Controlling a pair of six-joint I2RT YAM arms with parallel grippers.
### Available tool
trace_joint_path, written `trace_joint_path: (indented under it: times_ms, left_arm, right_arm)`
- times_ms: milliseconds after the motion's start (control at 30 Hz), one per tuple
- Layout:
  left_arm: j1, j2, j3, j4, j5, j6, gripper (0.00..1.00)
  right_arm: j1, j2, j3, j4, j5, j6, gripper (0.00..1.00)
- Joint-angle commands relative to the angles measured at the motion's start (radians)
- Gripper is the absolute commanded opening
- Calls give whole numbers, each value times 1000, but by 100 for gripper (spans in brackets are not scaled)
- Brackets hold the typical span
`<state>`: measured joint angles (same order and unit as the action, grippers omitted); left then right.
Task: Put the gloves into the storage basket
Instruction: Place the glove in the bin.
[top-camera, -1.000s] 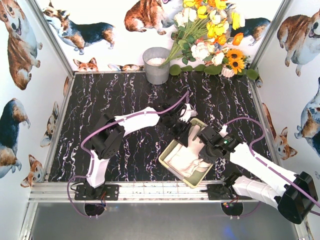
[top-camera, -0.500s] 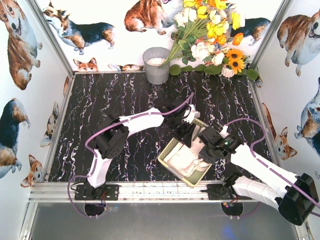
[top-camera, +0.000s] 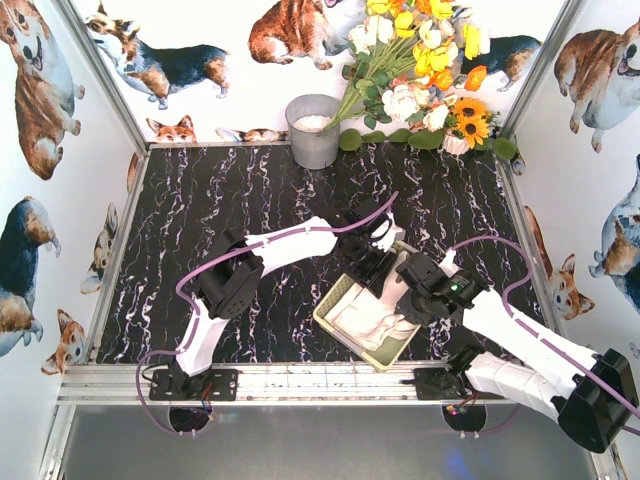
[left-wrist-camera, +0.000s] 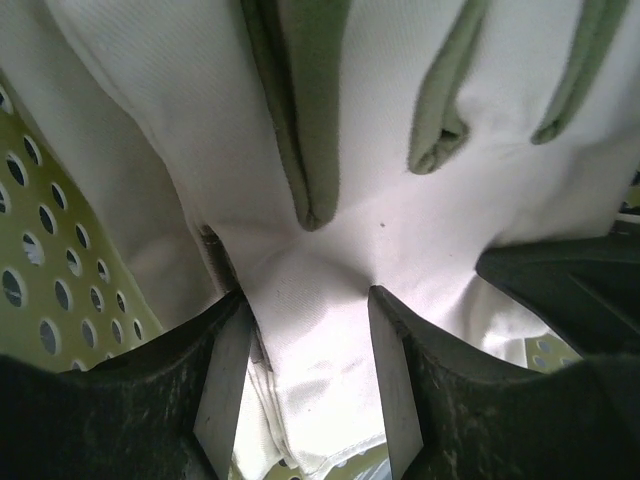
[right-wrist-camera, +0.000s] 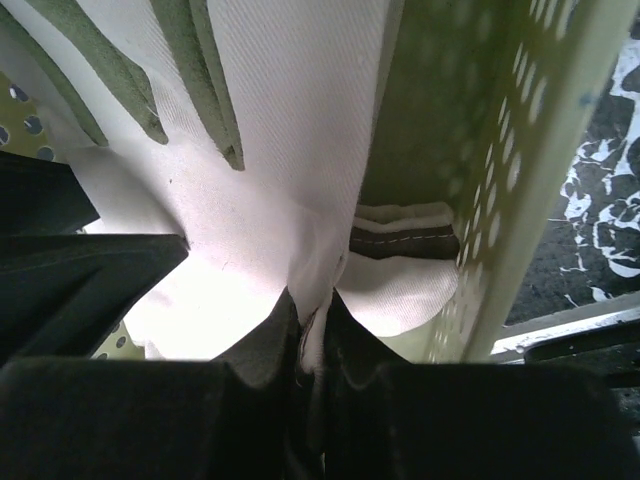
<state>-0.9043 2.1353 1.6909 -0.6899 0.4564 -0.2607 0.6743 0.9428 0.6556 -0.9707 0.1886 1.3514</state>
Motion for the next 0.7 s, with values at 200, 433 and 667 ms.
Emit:
trace_joint_path:
  times_ms: [200,433,667]
  left_arm:
    - [1,58,14,-77,-101,15,47]
    - [-4,47,17,-40,-51,20,21]
    - [-2,-42,-3,-8,-60,17,0]
  right_arm:
    - [2,-29,-34,33,62,31,0]
    - [2,-26,-46,72,51,20,0]
    - [2,-30,-34,79,36,2,0]
